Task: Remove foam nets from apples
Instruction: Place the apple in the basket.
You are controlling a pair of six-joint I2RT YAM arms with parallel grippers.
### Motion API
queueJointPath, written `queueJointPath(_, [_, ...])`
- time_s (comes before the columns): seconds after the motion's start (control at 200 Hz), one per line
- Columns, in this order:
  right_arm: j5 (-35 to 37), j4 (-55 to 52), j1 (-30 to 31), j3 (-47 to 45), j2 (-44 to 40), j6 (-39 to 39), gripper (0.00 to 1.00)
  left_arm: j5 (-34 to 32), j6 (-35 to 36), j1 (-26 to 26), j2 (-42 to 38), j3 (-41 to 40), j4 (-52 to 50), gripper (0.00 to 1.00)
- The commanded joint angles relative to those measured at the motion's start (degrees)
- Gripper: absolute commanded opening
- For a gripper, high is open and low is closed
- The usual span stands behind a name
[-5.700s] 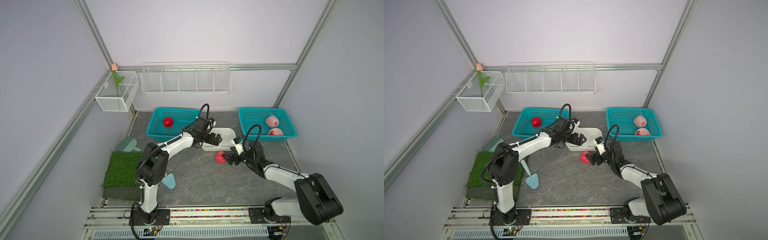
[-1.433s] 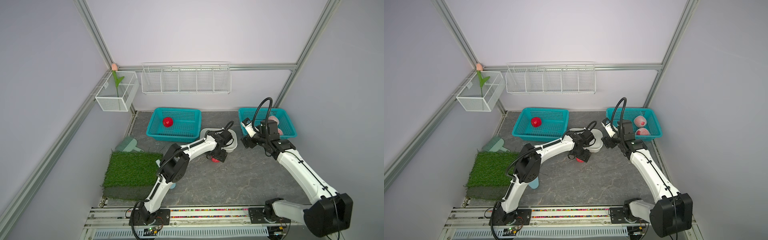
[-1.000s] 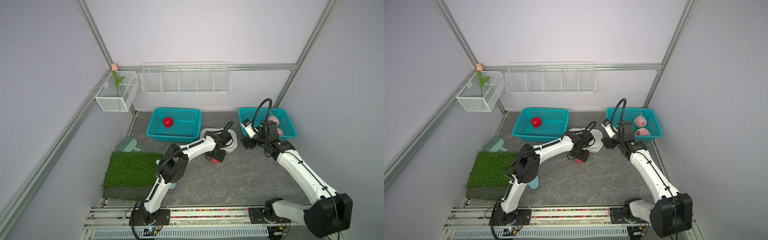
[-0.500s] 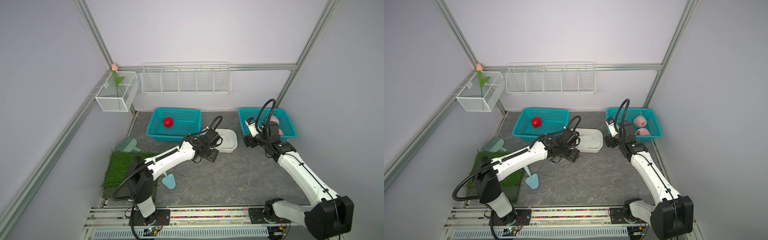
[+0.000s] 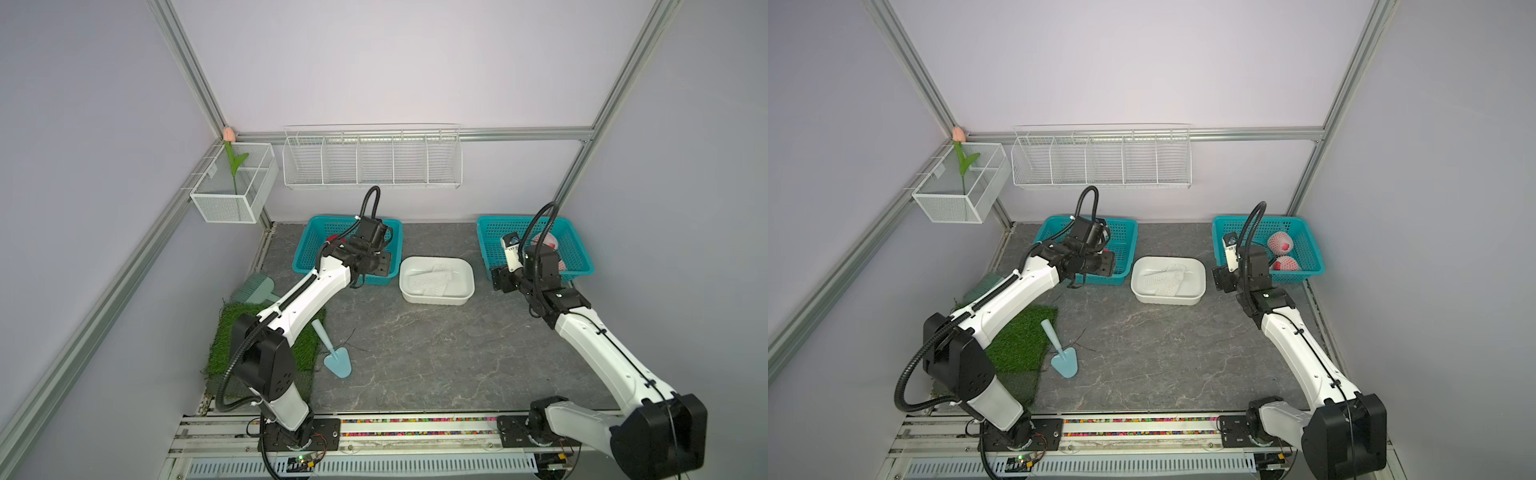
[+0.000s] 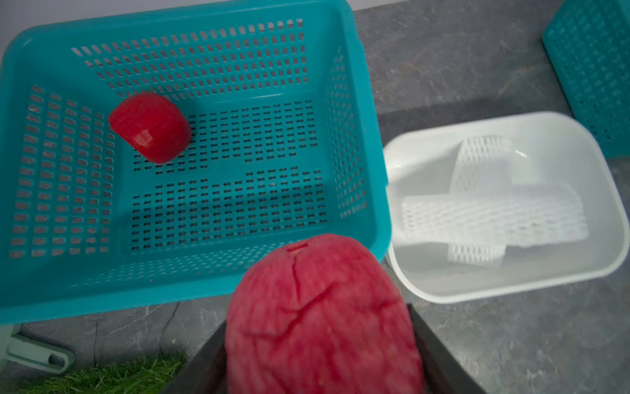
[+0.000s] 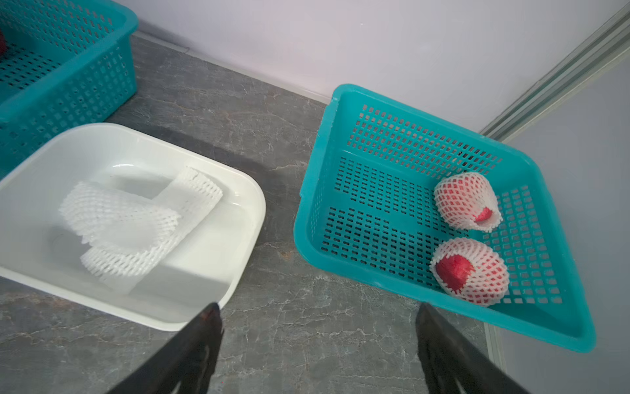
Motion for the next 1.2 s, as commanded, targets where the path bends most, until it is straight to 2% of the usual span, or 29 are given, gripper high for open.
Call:
queueJointPath(0.0, [1.1,-1.5,-0.2,1.1,2.7,-0.1,0.89,2.6,2.1,1.8,5.3,4.8,2.3,0.57])
queueJointPath(0.2, [4.3,5.1,-0.2,-1.4,2.8,-3.0,0.89,3.6,4.4,4.7,16.3,12.6,1.7,0.57])
queueJointPath(0.38, [5.5,7.5,-0.6,-0.7,4.3,-6.0,0.89,4.4,5.0,5.2,22.7,15.5,2.1,0.56])
queueJointPath(0.69, [5.4,9.0,-0.7,-1.3,6.5,-6.7,0.89,2.4,5.9,5.3,30.3,20.1,-0.3,0.59])
queueJointPath(0.755, [5.0,9.2,-0.7,-1.8,6.6,-6.7,0.89,2.3,5.8,5.3,31.6,21.4,-1.4,0.63])
queueJointPath(0.835, [4.9,9.7,-0.7,-2.4,6.5,-6.2,0.89,1.7,5.4,5.3,32.3,21.8,-2.0,0.74])
queueJointPath(0.91, [4.8,9.8,-0.6,-2.6,6.3,-6.0,0.89,0.5,4.4,5.3,31.1,20.4,-1.4,0.84])
queueJointPath(0.995, [4.6,9.8,-2.5,-2.8,5.8,-5.8,0.89,-0.4,3.8,5.3,28.5,17.7,0.7,0.91])
queueJointPath(1.195, [4.7,9.3,-3.9,-2.8,4.5,-5.1,0.89,-1.3,2.4,5.2,22.9,13.5,2.6,0.95])
